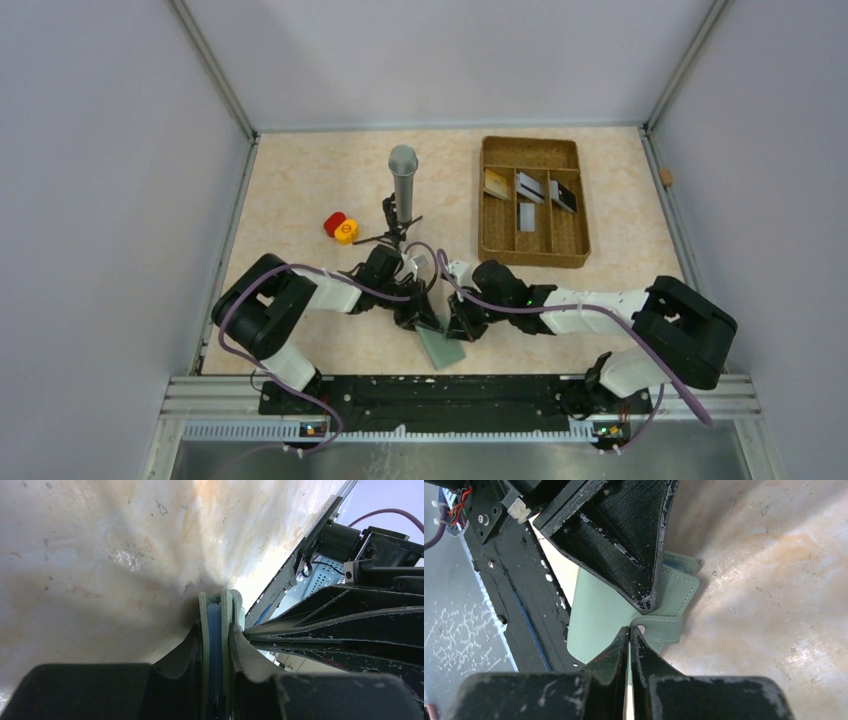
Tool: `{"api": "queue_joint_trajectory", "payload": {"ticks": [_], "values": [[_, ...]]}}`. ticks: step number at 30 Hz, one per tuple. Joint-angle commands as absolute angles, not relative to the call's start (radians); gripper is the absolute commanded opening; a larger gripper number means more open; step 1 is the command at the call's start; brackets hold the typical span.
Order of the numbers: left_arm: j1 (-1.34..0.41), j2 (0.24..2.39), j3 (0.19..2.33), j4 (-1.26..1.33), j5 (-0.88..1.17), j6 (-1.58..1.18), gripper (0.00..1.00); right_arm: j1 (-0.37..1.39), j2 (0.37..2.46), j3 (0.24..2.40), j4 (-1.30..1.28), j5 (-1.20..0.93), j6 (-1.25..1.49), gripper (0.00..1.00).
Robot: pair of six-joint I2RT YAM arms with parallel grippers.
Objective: Put the credit cards into the card holder
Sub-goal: Close the card holder at the center of the board.
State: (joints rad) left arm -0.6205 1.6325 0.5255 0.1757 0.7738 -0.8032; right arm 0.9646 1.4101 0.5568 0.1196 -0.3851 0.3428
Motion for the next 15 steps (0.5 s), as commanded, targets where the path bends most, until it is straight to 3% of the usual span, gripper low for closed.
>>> {"api": "queue_joint_trajectory", "payload": {"ticks": [1,15], "values": [[-0.629,1.684,0.483,0.132,0.561,-0.74,0.0,0.983,1.42,0.563,0.164,-0.401,0.349,0.0],[-0.626,1.693,0.48,0.141,0.56,-0.745,0.0,0.986,1.378,0.56,0.123,-0.416,0.334,0.0]]}}
